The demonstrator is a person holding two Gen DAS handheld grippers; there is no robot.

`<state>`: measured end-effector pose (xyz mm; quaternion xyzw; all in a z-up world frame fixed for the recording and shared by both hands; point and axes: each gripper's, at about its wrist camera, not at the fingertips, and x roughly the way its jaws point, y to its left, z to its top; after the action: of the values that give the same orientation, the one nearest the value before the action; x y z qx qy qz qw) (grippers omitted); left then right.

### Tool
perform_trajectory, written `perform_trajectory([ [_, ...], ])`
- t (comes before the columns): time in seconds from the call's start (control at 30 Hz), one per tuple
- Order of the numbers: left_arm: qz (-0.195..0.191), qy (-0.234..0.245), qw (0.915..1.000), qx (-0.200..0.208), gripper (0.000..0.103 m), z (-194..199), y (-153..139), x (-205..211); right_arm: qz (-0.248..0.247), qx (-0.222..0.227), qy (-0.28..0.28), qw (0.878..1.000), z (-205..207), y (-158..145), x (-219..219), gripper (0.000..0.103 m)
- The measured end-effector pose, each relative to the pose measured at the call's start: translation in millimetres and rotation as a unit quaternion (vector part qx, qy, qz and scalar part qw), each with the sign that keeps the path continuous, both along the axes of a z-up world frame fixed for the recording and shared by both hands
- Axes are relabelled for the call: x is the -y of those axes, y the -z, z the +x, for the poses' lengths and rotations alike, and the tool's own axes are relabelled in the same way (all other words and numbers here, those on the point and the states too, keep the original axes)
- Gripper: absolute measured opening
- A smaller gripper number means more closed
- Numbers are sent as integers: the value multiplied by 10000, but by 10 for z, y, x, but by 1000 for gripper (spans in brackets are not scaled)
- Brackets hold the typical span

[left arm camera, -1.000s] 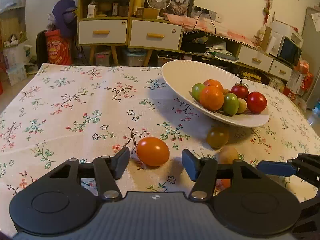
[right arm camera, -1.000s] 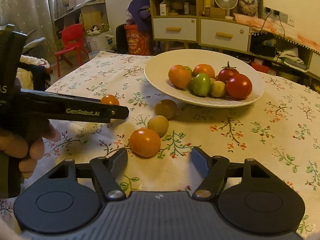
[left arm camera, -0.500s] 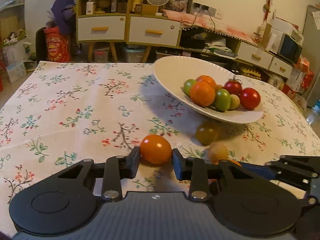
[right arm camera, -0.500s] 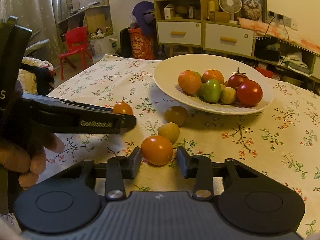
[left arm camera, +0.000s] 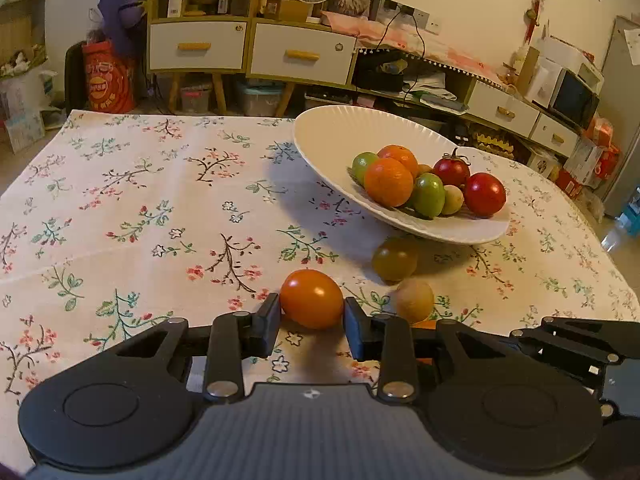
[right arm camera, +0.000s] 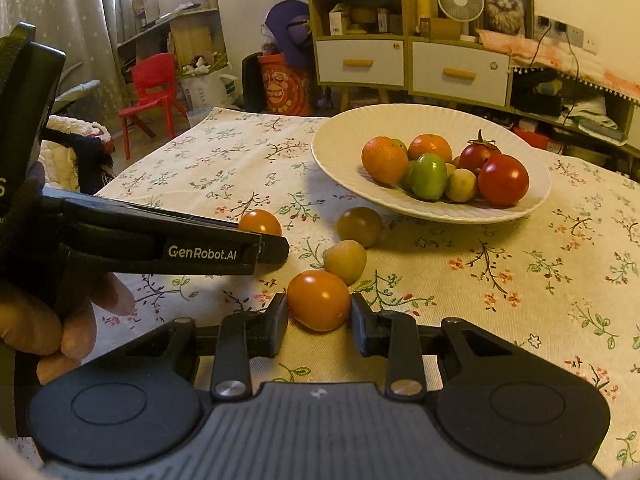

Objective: Organize fruits
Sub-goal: 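Grasp an orange tomato with the left tool while the right tool grasps another orange tomato, then carry both orange tomatoes in both tools over the plate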

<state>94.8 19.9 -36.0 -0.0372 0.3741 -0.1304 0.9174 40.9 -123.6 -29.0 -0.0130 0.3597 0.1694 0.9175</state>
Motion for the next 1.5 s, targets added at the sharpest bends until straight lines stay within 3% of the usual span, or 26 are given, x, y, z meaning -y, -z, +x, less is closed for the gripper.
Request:
perform_trajectory([
  [0.6, -29, 33, 9996, 262, 32, -14, -159, 25, 96, 71, 216, 9997, 14, -99, 93, 30],
  [1.5, 121, 124, 9951, 973, 32, 64, -483, 206, 157, 732, 1105, 9911, 386, -409, 552, 30],
])
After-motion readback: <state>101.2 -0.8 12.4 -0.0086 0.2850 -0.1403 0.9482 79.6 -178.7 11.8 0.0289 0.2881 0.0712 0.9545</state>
